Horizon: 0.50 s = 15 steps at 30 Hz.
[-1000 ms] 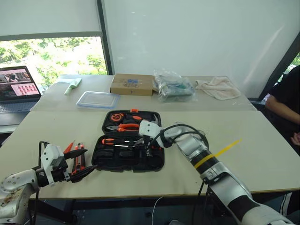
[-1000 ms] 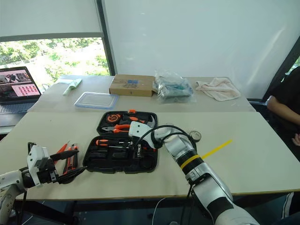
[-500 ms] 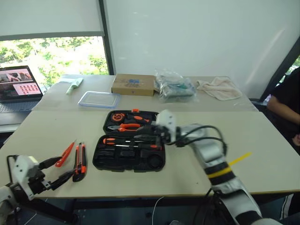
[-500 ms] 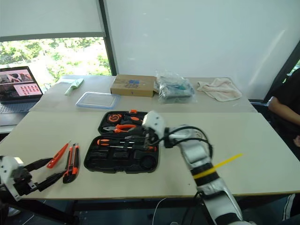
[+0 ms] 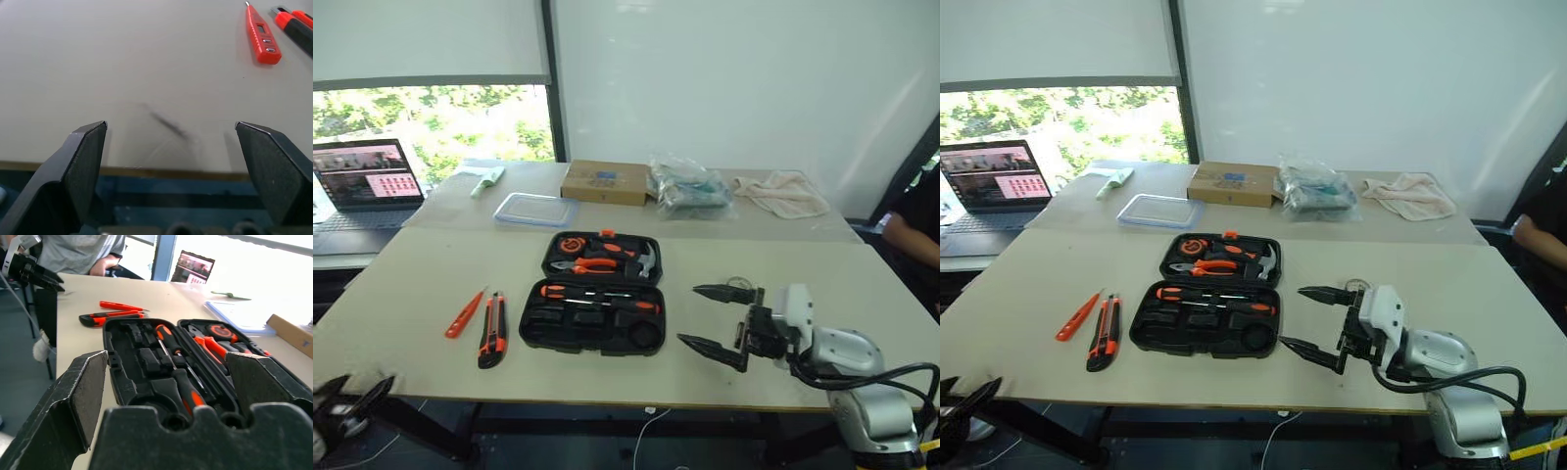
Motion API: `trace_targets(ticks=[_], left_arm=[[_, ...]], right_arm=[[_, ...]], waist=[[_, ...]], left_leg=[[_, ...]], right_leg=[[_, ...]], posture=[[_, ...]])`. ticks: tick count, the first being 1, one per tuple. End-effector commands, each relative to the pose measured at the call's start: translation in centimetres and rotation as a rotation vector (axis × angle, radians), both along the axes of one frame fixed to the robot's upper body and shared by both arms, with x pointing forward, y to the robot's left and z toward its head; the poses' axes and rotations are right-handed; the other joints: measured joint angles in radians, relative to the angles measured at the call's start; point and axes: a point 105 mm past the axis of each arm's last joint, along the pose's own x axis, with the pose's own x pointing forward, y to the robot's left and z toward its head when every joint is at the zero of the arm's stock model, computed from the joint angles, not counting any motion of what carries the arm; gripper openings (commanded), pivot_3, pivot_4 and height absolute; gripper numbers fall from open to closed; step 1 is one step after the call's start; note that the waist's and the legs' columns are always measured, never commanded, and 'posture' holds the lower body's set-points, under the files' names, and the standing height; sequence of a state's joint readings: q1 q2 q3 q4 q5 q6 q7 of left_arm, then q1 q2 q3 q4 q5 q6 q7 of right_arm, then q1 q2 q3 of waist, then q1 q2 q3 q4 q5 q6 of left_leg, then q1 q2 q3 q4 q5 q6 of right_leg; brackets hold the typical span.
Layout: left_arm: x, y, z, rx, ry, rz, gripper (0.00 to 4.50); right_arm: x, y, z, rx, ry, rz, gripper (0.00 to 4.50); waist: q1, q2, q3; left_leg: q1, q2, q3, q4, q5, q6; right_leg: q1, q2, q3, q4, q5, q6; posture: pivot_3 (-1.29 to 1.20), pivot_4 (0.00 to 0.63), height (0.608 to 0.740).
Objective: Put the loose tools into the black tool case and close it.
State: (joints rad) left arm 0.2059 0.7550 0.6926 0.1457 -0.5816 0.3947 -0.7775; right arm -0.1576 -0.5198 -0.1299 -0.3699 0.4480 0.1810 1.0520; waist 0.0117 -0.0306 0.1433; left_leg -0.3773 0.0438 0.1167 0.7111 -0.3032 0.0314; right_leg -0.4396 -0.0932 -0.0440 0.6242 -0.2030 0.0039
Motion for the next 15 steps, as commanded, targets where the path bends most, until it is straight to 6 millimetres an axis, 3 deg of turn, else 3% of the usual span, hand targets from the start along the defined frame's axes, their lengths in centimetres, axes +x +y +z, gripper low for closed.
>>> trace_targets(ticks=[1,3,10,15], left_arm=[[4.3,-2.7,2.2,0.030,0.053,-0.100,4.50],[5.6,-3.9,1.9,0.049,0.134,-0.144,4.50],[8.5,-3.6,0.4,0.145,0.319,-0.067,4.50],[8.7,-4.5,-0.8,0.134,0.384,-0.118,3.10]], right_arm=[[-0.3,1.3,2.1,0.020,-0.083,0.052,4.47],[-0.2,1.8,2.2,0.019,-0.078,0.069,4.47],[0.0,2.8,2.9,0.016,-0.092,0.093,4.47],[0.0,2.5,3.0,0.015,-0.097,0.076,4.50]], waist=[[0.000,0.000,0.000],[-0.002,-0.001,0.000],[-0.024,-0.001,0.000],[-0.022,-0.001,0.000]], left_leg=[[0.000,0.000,0.000,0.000,0.001,-0.001],[0.001,0.000,0.000,0.000,0.003,0.000],[0.002,-0.004,0.002,-0.012,0.007,-0.009],[0.002,-0.007,0.002,-0.016,0.007,-0.008]], right_leg=[[0.000,0.000,0.000,0.001,0.002,0.001],[0.000,0.002,0.000,0.002,0.006,0.000],[-0.002,0.005,0.003,0.001,0.005,-0.003],[-0.002,0.002,0.003,0.000,0.003,0.000]], posture=[[0.00,0.150,0.740],[0.00,0.150,0.740],[0.00,0.150,0.740],[0.00,0.150,0.740]])
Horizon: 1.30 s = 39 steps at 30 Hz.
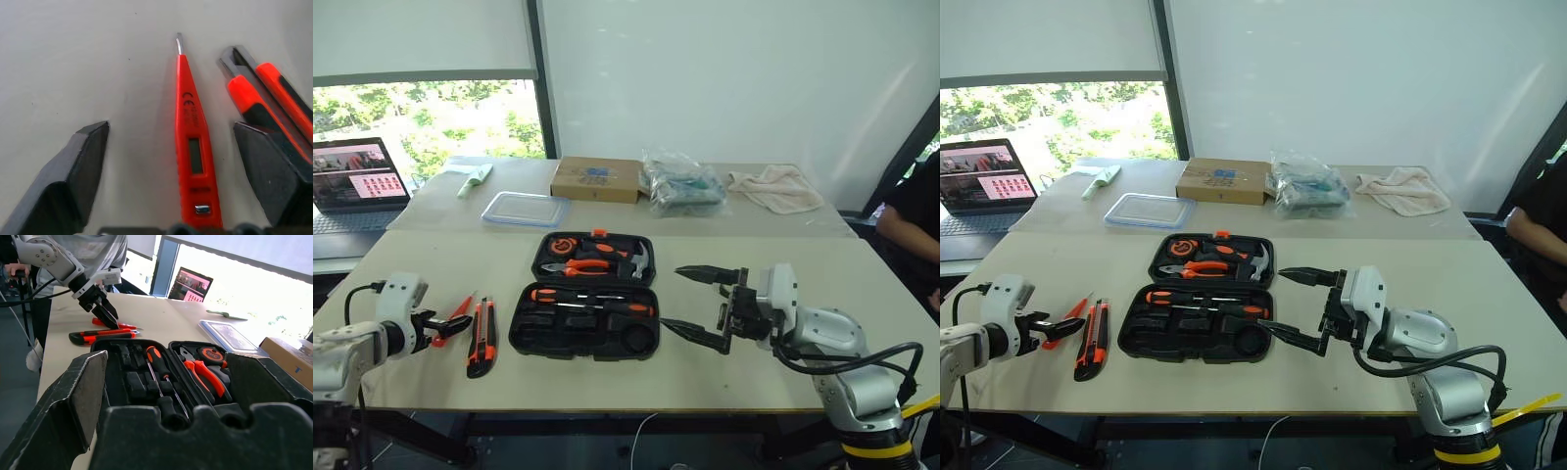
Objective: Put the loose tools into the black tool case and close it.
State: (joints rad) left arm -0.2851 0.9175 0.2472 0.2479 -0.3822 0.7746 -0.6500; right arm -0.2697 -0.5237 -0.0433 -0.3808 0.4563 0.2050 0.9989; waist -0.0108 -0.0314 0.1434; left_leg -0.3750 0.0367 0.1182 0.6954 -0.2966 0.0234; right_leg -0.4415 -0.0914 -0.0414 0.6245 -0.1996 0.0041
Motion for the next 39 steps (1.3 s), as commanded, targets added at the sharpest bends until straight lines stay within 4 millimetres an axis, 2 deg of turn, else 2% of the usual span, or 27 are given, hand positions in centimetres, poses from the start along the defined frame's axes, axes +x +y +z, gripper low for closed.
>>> trace_targets(ticks=[1,4,7,8,10,11,13,14,17,20,26,32,39], left_arm=[[-0.3,-0.3,-1.3,-0.028,0.066,-0.014,2.67],[-0.6,0.5,-1.2,-0.048,0.062,0.004,1.73],[-0.6,0.9,-0.2,-0.075,-0.004,-0.011,0.67],[-0.3,0.7,0.8,-0.094,-0.069,-0.047,0.49],[0.1,0.4,2.7,-0.114,-0.176,-0.112,0.49],[0.3,-0.5,4.3,-0.127,-0.251,-0.202,0.49],[0.0,-4.1,7.4,-0.110,-0.351,-0.507,0.49],[-0.4,-6.1,7.9,-0.072,-0.335,-0.664,0.49],[-0.4,-10.3,8.6,-0.042,-0.292,-0.906,0.49],[-0.1,-14.9,7.5,0.106,-0.216,-1.180,0.49],[2.4,-19.1,4.8,0.309,-0.161,-1.355,0.49],[4.1,-19.0,3.6,0.414,-0.111,-1.362,0.49],[4.1,-18.1,3.3,0.428,-0.079,-1.384,0.49]], right_arm=[[-0.6,0.0,1.2,0.014,-0.045,0.008,4.50],[-0.6,-0.2,1.2,0.014,-0.047,-0.005,4.50],[-0.6,-0.4,1.1,0.010,-0.047,-0.017,4.50],[-0.6,-0.5,1.1,0.008,-0.047,-0.021,4.50],[-0.7,-0.7,1.1,0.005,-0.047,-0.026,4.50],[-0.7,-0.8,1.1,0.001,-0.046,-0.029,4.50],[-1.0,-1.4,1.2,-0.013,-0.041,-0.040,4.50],[-1.1,-1.8,1.2,-0.019,-0.036,-0.047,4.50],[-1.3,-2.5,1.1,-0.037,-0.022,-0.062,4.50],[-1.3,-2.8,0.8,-0.050,-0.012,-0.071,4.50],[-1.7,-2.3,0.7,-0.052,-0.010,-0.069,4.50],[-2.1,-2.3,0.8,-0.050,-0.016,-0.089,4.50],[-2.2,-2.3,0.6,-0.043,-0.013,-0.109,4.50]], waist=[[0.000,0.000,0.000],[0.002,0.000,0.000],[0.001,0.000,0.000],[0.001,0.000,0.000],[0.001,-0.001,0.000],[0.001,-0.001,0.000],[0.004,-0.005,0.003],[0.010,-0.006,0.003],[0.026,-0.005,0.003],[0.030,-0.005,0.003],[0.018,-0.006,0.004],[0.013,-0.006,0.004],[0.021,-0.006,0.004]], left_leg=[[0.000,-0.001,0.000,0.000,0.000,0.001],[0.001,-0.001,0.000,0.000,-0.002,0.003],[0.002,-0.002,0.000,0.001,-0.002,0.003],[0.002,-0.002,0.000,0.001,-0.002,0.003],[0.001,-0.002,0.000,0.001,-0.002,0.003],[0.001,-0.001,0.000,0.001,-0.002,0.003],[0.000,-0.001,0.000,0.001,-0.001,0.003],[0.000,-0.001,-0.001,0.002,-0.001,0.002],[-0.003,-0.001,-0.001,0.005,-0.002,0.003],[-0.004,-0.004,-0.001,0.008,-0.003,0.005],[-0.005,-0.003,-0.001,0.010,-0.003,0.006],[-0.006,-0.003,-0.003,0.010,-0.005,0.009],[-0.010,-0.003,-0.004,0.019,-0.010,0.018]], right_leg=[[0.001,-0.001,0.000,-0.001,0.000,0.001],[0.001,-0.003,0.000,-0.001,-0.001,0.002],[0.001,-0.004,0.001,-0.002,-0.002,0.003],[0.001,-0.004,0.001,-0.002,-0.002,0.003],[0.001,-0.004,0.001,-0.002,-0.002,0.003],[0.001,-0.004,0.001,-0.002,-0.002,0.003],[0.000,-0.004,0.000,-0.002,-0.002,0.002],[0.000,-0.003,-0.001,-0.002,-0.002,0.002],[0.000,-0.005,-0.002,-0.002,-0.002,0.002],[0.002,-0.005,-0.002,-0.002,-0.002,0.003],[0.002,-0.001,0.000,-0.002,-0.001,0.004],[0.000,0.000,0.000,-0.002,-0.001,0.004],[0.001,-0.002,-0.001,-0.001,-0.001,0.007]], posture=[[0.00,0.150,0.740],[0.00,0.150,0.740],[0.00,0.150,0.740],[0.00,0.150,0.740],[0.00,0.150,0.740],[0.00,0.150,0.740],[0.00,0.150,0.740],[0.00,0.150,0.740],[0.00,0.150,0.740],[0.00,0.150,0.740],[0.00,0.150,0.740],[0.00,0.150,0.740],[0.00,0.150,0.740]])
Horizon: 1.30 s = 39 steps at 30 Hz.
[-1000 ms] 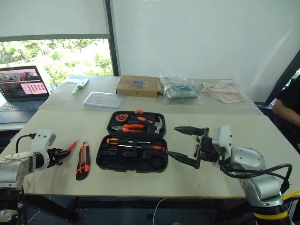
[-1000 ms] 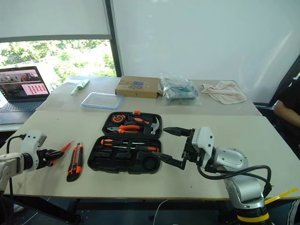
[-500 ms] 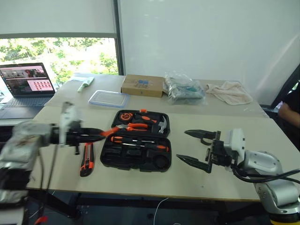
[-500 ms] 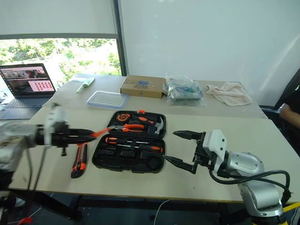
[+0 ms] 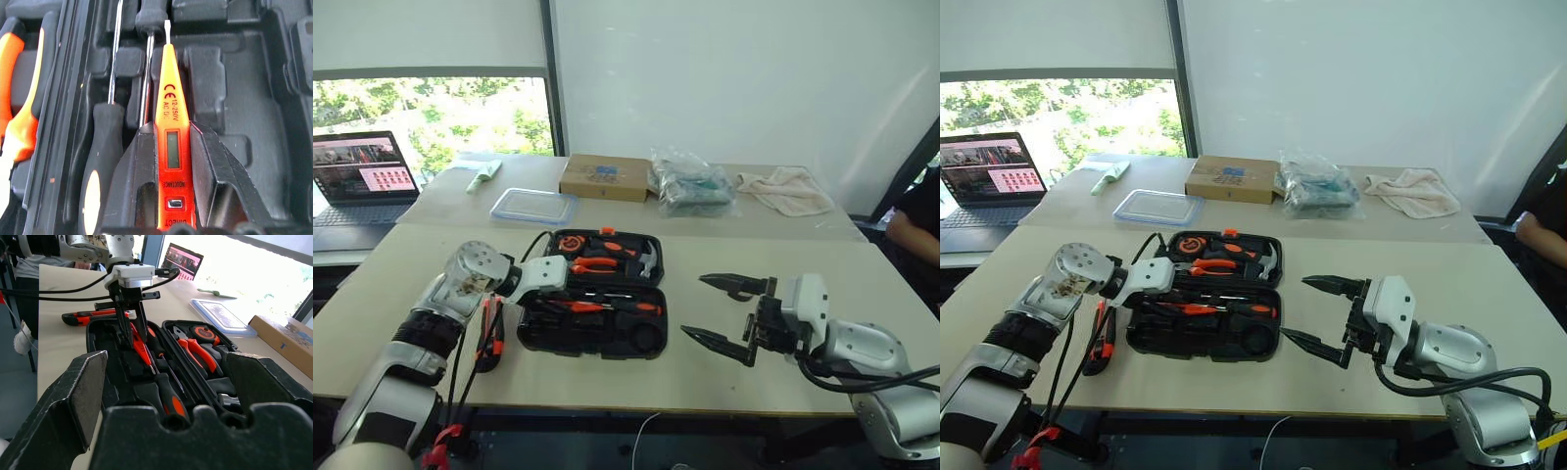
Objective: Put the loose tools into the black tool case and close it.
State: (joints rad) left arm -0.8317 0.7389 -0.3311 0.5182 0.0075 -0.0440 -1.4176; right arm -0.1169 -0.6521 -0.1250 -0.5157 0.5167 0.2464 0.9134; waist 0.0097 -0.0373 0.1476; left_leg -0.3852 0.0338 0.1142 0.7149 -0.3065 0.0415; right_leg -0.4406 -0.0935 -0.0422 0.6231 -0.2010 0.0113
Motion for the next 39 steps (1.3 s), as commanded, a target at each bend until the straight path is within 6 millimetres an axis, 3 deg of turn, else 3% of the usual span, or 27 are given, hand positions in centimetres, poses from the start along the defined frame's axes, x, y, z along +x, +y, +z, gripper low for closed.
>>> trace_targets(ticks=[1,8,14,28,29,33,39], left_arm=[[-0.3,0.4,0.5,0.023,-0.001,-0.033,0.49],[-0.1,1.6,-0.7,0.090,0.006,0.019,0.49],[-0.1,0.7,-1.0,0.082,0.019,-0.006,0.49],[-0.2,1.4,-2.2,0.140,0.100,0.033,0.49],[-0.3,1.3,-2.2,0.133,0.106,0.032,1.26],[0.5,-0.5,0.4,-0.039,0.008,-0.002,2.54],[0.0,-1.0,4.0,-0.185,-0.023,-0.053,2.54]], right_arm=[[-0.5,0.2,0.9,0.009,-0.040,0.004,4.50],[-0.4,0.0,0.7,0.008,-0.038,-0.001,4.50],[-0.4,0.0,0.8,0.010,-0.040,0.004,4.50],[-0.2,0.1,0.8,0.014,-0.045,0.006,4.50],[-0.2,0.1,0.8,0.014,-0.045,0.005,4.50],[-0.1,0.2,0.8,0.015,-0.046,0.006,4.50],[0.0,0.2,0.6,0.009,-0.040,0.019,4.50]], waist=[[0.001,0.000,0.000],[0.000,0.000,0.000],[0.001,0.000,0.000],[0.000,0.000,0.000],[-0.001,0.000,0.000],[-0.001,0.000,0.000],[0.002,0.000,0.000]], left_leg=[[0.000,0.000,0.000,0.000,0.000,0.000],[0.000,0.000,0.000,0.000,0.000,0.000],[0.002,0.000,0.000,0.001,0.000,0.000],[0.004,0.000,0.000,0.002,0.000,0.000],[0.004,0.000,0.000,0.002,0.000,0.000],[0.004,0.000,0.000,0.001,0.000,0.000],[-0.001,0.000,-0.002,0.006,0.000,0.001]], right_leg=[[0.000,0.000,0.000,0.000,0.000,0.000],[0.000,0.000,0.000,0.000,0.000,0.001],[0.002,0.000,0.001,0.001,0.000,0.001],[0.003,0.000,0.001,0.003,0.000,0.000],[0.003,0.000,0.001,0.003,0.000,0.000],[0.002,0.000,0.002,0.003,0.000,0.000],[0.001,0.000,0.000,0.003,0.001,0.001]], posture=[[0.00,0.150,0.740],[0.00,0.150,0.740],[0.00,0.150,0.740],[0.00,0.150,0.740],[0.00,0.150,0.740],[0.00,0.150,0.740],[0.00,0.150,0.740]])
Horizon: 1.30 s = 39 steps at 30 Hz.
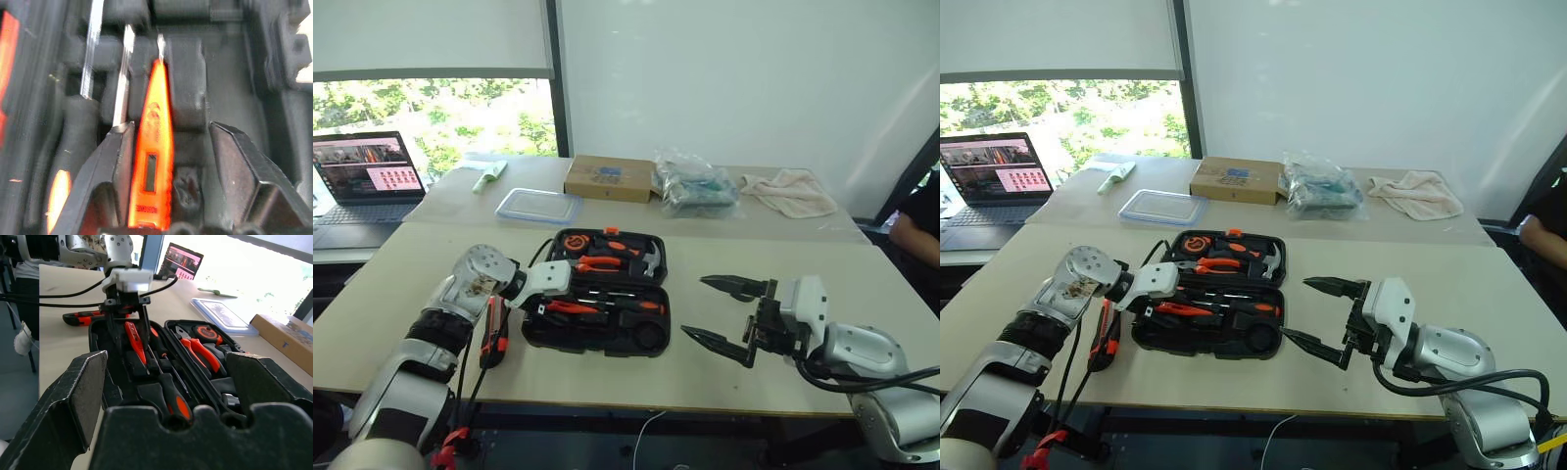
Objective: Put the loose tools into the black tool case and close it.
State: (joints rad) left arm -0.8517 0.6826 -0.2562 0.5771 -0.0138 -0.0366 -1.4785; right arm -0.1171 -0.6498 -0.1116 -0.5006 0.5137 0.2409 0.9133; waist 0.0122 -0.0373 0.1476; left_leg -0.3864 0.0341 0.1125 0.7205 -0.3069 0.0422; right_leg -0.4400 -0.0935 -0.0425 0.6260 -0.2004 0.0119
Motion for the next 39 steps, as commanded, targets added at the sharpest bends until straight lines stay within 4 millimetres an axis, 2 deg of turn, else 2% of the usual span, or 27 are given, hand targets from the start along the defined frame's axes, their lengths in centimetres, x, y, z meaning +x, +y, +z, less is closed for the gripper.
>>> trace_targets(ticks=[1,3,5,8,10,12,13,22,32,33,36,39], left_arm=[[-0.4,-0.3,3.7,-0.108,-0.070,-0.043,2.54],[-0.5,0.1,4.5,-0.142,-0.069,-0.021,2.54],[-0.4,1.0,4.0,-0.124,-0.065,0.016,2.54],[0.0,1.6,2.9,-0.092,-0.065,0.055,1.84],[0.4,1.9,2.2,-0.099,-0.059,0.105,0.98],[0.0,2.4,0.9,-0.052,0.010,0.129,0.26],[-0.1,2.6,0.5,-0.047,0.025,0.145,0.05],[-0.4,2.3,-1.9,0.005,0.048,0.171,0.05],[-0.9,2.2,-3.5,-0.005,0.121,0.255,0.05],[-1.0,2.3,-3.4,-0.021,0.121,0.258,0.05],[-0.4,2.1,0.2,-0.289,0.009,0.300,0.05],[-2.1,5.1,2.3,-0.444,-0.119,0.342,0.75]], right_arm=[[-0.1,0.1,0.9,0.007,-0.053,0.019,4.50],[0.1,0.2,1.0,0.008,-0.053,0.022,4.50],[0.2,0.3,1.0,0.011,-0.053,0.026,4.50],[0.2,0.4,0.9,0.013,-0.050,0.030,4.50],[0.2,0.5,0.8,0.015,-0.049,0.033,4.50],[0.1,0.6,0.8,0.017,-0.047,0.034,4.50],[0.1,0.5,0.8,0.017,-0.046,0.034,4.50],[0.2,0.4,1.0,0.016,-0.054,0.029,4.50],[0.2,0.5,0.9,0.022,-0.052,0.038,4.50],[0.2,0.6,0.9,0.023,-0.051,0.039,4.50],[0.1,0.6,0.9,0.030,-0.046,0.045,4.50],[0.1,0.5,0.9,0.045,-0.048,0.047,4.50]], waist=[[-0.001,0.000,0.000],[-0.001,0.000,0.000],[-0.001,0.000,0.000],[-0.001,0.000,0.000],[-0.001,0.000,0.000],[-0.001,0.000,0.000],[-0.002,0.000,0.000],[-0.001,0.000,0.000],[-0.001,0.001,0.000],[-0.001,0.001,0.000],[-0.001,0.001,0.000],[-0.009,0.001,0.000]], left_leg=[[-0.001,0.000,0.000,0.000,0.000,0.000],[-0.001,0.000,0.000,0.001,0.000,0.000],[-0.001,0.000,0.000,0.001,0.000,0.000],[0.000,0.000,0.000,0.001,0.000,0.000],[0.000,0.000,0.000,0.001,0.000,0.000],[0.000,0.000,0.000,0.001,0.000,0.000],[0.000,0.000,0.000,0.001,0.000,0.000],[0.000,0.000,0.001,0.001,0.000,0.000],[0.003,0.000,0.001,0.001,0.000,0.000],[0.003,0.000,0.001,0.000,0.000,0.000],[0.004,0.000,0.001,0.001,0.000,0.000],[0.002,0.002,0.001,0.001,0.000,0.000]], right_leg=[[0.000,0.000,0.000,0.000,0.000,0.000],[0.000,0.000,0.000,-0.001,0.001,0.001],[0.000,0.000,0.000,-0.001,0.001,0.001],[0.000,0.000,0.000,-0.001,0.001,0.001],[0.000,0.000,0.000,-0.001,0.001,0.001],[0.000,0.000,0.000,-0.001,0.001,0.001],[0.000,0.000,0.000,-0.001,0.001,0.001],[0.001,0.000,0.001,-0.001,0.001,0.001],[0.002,0.000,0.002,0.000,0.001,0.001],[0.003,0.000,0.002,0.000,0.001,0.001],[0.003,0.000,0.002,0.001,0.001,0.001],[0.000,0.000,0.002,0.002,0.001,0.001]], posture=[[0.00,0.150,0.740],[0.00,0.150,0.740],[0.00,0.150,0.740],[0.00,0.150,0.740],[0.00,0.150,0.740],[0.00,0.150,0.740],[0.00,0.150,0.740],[0.00,0.150,0.740],[0.00,0.150,0.740],[0.00,0.150,0.740],[0.00,0.150,0.740],[0.00,0.150,0.740]])
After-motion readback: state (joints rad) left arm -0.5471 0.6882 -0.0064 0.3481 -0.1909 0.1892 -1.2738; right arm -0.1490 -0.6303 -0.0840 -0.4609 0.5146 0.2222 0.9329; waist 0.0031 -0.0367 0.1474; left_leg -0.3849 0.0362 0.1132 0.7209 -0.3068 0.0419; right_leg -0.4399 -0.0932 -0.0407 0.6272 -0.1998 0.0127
